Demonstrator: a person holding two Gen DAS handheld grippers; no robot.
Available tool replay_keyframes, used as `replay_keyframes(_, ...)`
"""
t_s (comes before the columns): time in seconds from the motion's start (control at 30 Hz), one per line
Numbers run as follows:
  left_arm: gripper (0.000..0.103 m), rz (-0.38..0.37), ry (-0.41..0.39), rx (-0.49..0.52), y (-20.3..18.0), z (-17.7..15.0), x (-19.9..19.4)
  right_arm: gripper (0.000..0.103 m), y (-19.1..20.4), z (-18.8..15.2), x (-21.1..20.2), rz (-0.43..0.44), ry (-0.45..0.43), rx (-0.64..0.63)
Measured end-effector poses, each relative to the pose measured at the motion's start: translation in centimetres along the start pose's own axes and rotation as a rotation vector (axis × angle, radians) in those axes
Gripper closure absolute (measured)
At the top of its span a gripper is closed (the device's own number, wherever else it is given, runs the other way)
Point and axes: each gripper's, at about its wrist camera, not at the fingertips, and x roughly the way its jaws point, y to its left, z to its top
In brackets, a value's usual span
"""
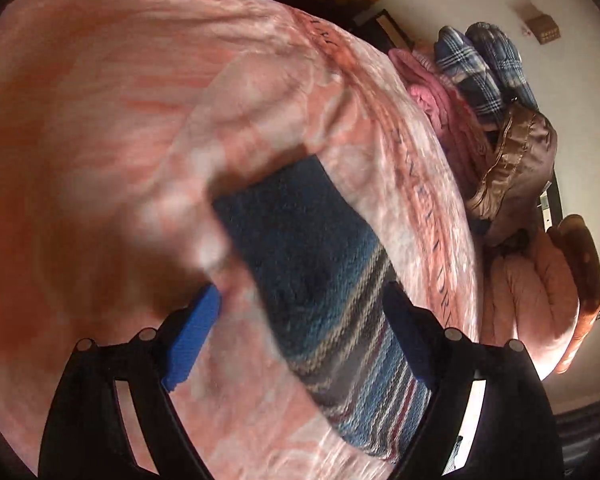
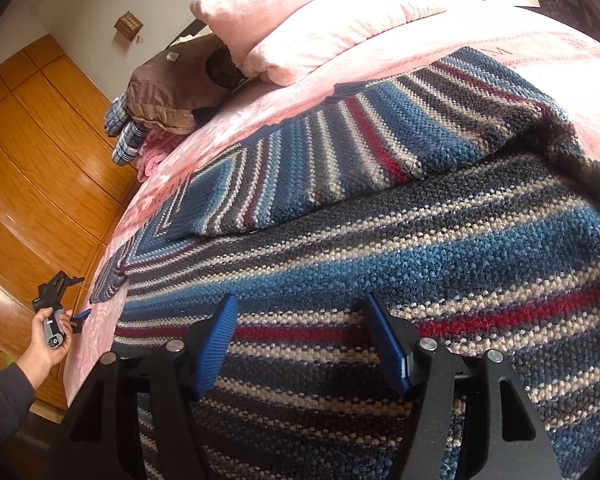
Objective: Fold small clothes
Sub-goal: 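Grasp the cuff of the other sleeve with the left gripper, then fold the sleeve with the left gripper across the sweater body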
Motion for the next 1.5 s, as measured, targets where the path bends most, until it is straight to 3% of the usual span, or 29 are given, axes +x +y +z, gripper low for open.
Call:
replay_keyframes(0.03,0.021,-0.008,-0.01,-0.004,-0.2,0.3,0.3,0.036,0.1,0.0,0.0,-0.003,-0.001,-0.001)
replay_keyframes(0.1,0.034,-0.006,-0.027,-0.003,0.1,1.0,0.7,0.036,0.2,-0.1,0.2,-0.01,-0.002,-0.006)
replay_keyframes(0.17,0.069,0.033,-0.022,0.013,0.0,1.3,1.4,0.036,0.2,-0.2,0.3,-0.017,-0.002,-0.012)
replay_keyframes(0.27,0.091,0.069,-0.022,0.036,-0.1,1.6,1.3,0.036,0.1,-0.2,0.4,-0.022,-0.001,-0.018)
replay_keyframes(0.4,0.093,-0.023,-0.053,0.068,-3.2,1.1,-1.5,0.037,0.3,-0.1,0.0,-0.038,0.012,-0.007)
replay_keyframes(0.5,0.094,-0.131,-0.058,0.185,-9.0,-1.0,-4.7,0.036,0.8,0.0,-1.0,-0.032,0.01,0.016)
replay_keyframes(0.63,0.094,-0.275,-0.036,0.339,-17.4,-6.5,-8.6,0.036,2.5,-0.1,-2.8,-0.006,0.004,-0.002)
replay_keyframes(0.83,0.094,-0.396,-0.012,0.533,-26.8,-16.1,-11.0,0.036,3.1,-1.9,-6.4,-0.005,0.002,-0.025)
replay_keyframes(0.97,0.094,-0.417,0.024,0.605,-30.8,-21.9,-10.0,0.036,1.8,-2.1,-7.9,-0.003,-0.002,0.016)
replay_keyframes(1.17,0.094,-0.39,0.096,0.708,-34.2,-31.0,-6.1,0.036,-0.4,-1.4,-8.7,0.024,-0.017,0.073)
replay_keyframes(1.5,0.094,-0.312,0.251,0.85,-34.8,-44.3,3.8,0.036,-3.5,-0.6,-8.8,0.017,-0.016,0.142)
